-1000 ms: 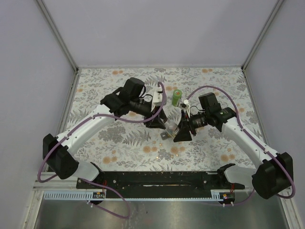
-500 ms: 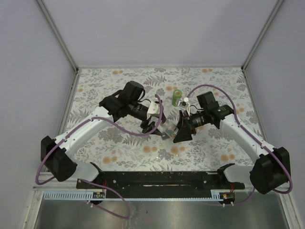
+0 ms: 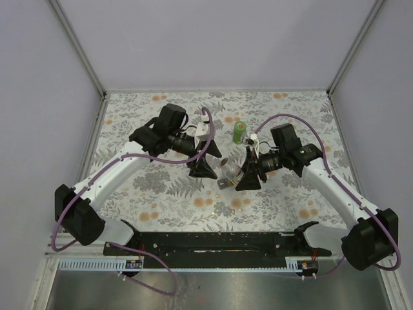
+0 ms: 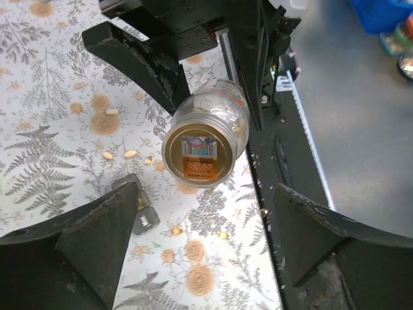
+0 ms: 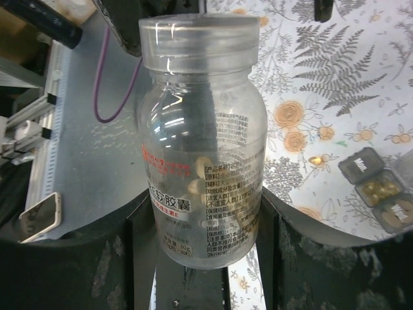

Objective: Sort the pills into containers
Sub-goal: Screw the lid of the pill bottle onto the pill bottle.

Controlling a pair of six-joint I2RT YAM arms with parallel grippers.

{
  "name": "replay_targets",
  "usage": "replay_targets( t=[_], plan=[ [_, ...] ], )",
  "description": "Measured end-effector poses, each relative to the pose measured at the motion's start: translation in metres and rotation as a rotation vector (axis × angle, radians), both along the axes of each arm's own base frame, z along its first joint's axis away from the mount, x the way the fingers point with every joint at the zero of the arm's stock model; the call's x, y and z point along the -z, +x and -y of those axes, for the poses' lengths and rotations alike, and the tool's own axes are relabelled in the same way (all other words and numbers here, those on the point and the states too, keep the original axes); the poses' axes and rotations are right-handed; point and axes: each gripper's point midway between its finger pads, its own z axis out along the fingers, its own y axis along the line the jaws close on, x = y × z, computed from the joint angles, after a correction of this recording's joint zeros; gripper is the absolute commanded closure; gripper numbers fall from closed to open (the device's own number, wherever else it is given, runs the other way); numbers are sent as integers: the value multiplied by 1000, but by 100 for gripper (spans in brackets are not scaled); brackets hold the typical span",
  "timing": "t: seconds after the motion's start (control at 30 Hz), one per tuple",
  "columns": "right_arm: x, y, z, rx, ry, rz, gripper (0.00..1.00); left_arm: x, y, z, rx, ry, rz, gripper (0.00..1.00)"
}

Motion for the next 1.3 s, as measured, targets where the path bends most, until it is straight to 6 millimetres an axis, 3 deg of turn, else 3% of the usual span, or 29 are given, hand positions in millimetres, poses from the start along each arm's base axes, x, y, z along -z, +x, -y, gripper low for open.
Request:
replay_targets(
  t=[0.17,0.6,0.83,1.0,1.3],
  plan=[
    [2,7,1,49,-55,128,100,-7,4,6,-59,28,-155,26],
    [12,33,9,186,-163,315,100,-21,13,14,-207,95,-414,26],
    [16,45,14,242,-200,355,100,-21,25,18,-321,134,-486,33],
    [19,48,17,266,-218,363,100,-15,33,24,-380,165,-519,32],
    [17,53,17,281,-220,379,100,-3,34,29,-423,221,-544,38]
  ],
)
